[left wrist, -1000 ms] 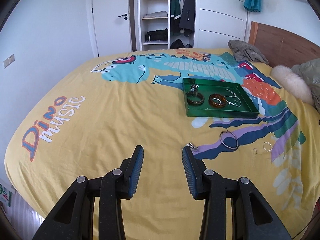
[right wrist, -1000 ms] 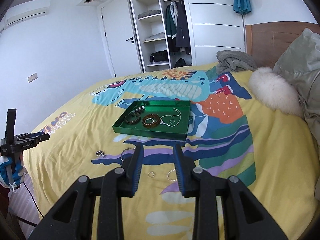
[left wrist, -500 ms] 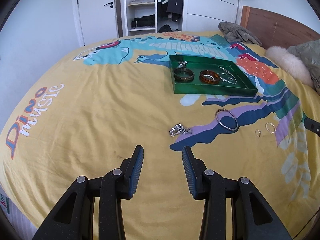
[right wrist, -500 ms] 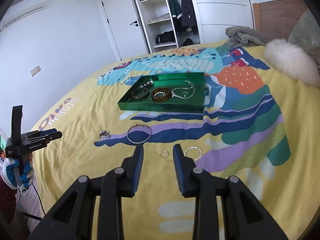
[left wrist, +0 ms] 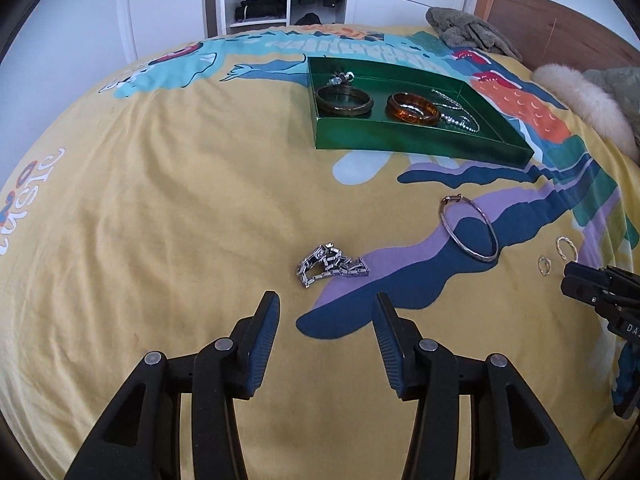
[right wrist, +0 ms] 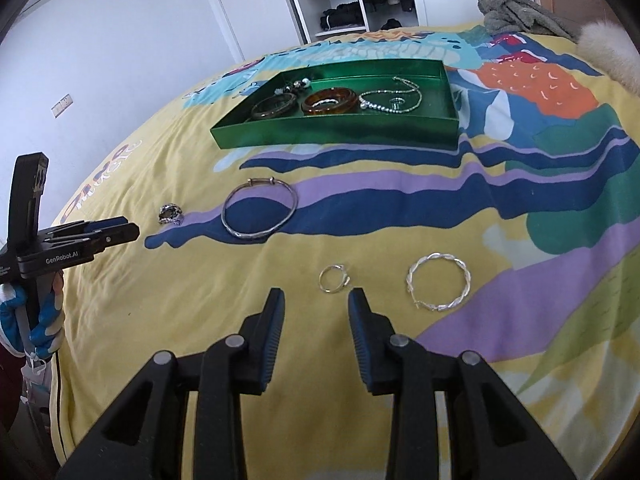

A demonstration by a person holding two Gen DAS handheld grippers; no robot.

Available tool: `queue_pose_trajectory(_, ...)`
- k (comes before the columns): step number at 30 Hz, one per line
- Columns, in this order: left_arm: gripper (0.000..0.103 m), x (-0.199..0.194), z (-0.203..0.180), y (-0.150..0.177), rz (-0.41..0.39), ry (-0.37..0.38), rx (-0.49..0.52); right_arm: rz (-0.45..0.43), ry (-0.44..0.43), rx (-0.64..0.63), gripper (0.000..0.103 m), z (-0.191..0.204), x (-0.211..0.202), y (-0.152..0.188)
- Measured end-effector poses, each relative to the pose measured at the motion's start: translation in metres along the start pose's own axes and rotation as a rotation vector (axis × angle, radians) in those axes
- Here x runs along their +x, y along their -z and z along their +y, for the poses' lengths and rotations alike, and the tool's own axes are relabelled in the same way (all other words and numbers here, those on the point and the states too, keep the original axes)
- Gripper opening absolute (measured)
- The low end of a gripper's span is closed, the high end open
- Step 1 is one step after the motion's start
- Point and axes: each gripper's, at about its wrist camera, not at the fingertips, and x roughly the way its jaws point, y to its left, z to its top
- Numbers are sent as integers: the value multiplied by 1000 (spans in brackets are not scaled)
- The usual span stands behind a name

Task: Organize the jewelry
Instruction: 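Grasp the silver chain bracelet with the left tool while the right tool grasps a small silver ring, then carry the chain bracelet and ring into the tray with both tools, release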

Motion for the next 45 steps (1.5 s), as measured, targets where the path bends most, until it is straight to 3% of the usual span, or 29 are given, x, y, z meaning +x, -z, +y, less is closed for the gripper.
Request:
queue_pose_trajectory(10,48,44,-6,-21,31,-45,36,32,6,-48,32,3,26,0)
queue_pose_trajectory(12,43,45,-8,-23,32,-30,40,33,8,-48,32,2,29,-1)
queue_pose_trajectory(14,28,47,-15,-22,37,-4,59,32,9,-47,32,1,31,-1)
queue_pose_trajectory(16,25,48,-23,-19,34,-6,89,31,11,-51,32,1,33,-1)
queue_pose_trajectory(19,25,46,-27,-16,16,-24,108,37,24,-60,31,2,36,-1)
queue_pose_trajectory(24,24,43,-18,-17,13,9,71,34,33,-46,28,0,39,-2)
queue_pose_trajectory(27,22,42,-19,-16,8,3,72,28,40,-25,19,-2,39,-4)
queue_pose_trajectory(28,16,41,-19,-16,4,1,71,27,43,-18,18,-4,39,-3)
queue_pose_trajectory(36,16,22,-20,-11,-23,-3,59,2,46,-10,18,-1,29,1)
queue_pose_trajectory(45,16,-18,-19,-6,-79,0,44,-61,49,-18,18,15,-11,4)
